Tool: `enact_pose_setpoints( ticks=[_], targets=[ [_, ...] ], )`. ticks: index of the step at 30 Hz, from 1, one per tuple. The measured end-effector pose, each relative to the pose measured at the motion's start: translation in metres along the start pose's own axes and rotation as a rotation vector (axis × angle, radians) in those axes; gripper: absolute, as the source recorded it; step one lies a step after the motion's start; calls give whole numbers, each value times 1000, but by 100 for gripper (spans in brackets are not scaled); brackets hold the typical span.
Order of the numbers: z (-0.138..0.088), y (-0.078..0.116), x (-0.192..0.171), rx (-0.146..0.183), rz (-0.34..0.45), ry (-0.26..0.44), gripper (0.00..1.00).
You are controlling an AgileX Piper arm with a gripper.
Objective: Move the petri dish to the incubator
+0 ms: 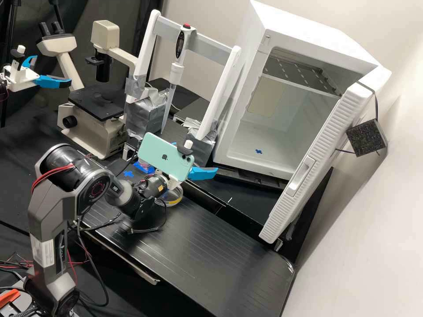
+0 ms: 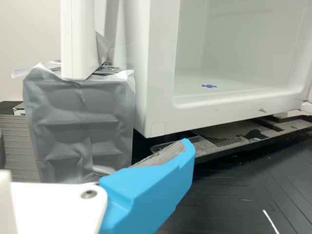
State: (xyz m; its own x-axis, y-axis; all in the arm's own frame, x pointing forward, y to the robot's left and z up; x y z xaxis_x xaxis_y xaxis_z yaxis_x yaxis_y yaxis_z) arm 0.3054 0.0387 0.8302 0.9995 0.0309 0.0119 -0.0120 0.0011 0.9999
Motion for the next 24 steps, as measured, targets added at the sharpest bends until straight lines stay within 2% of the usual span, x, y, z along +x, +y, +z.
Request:
enact_pose_setpoints(
  ticks=[8, 12, 19, 24],
  targets=[
    [0, 0, 0, 0, 0, 0, 100],
    [8, 1, -9, -1, 6, 8, 100],
    [27, 10, -52, 44, 60, 23, 100],
    [33, 12, -93, 46, 64, 23, 100]
  ],
)
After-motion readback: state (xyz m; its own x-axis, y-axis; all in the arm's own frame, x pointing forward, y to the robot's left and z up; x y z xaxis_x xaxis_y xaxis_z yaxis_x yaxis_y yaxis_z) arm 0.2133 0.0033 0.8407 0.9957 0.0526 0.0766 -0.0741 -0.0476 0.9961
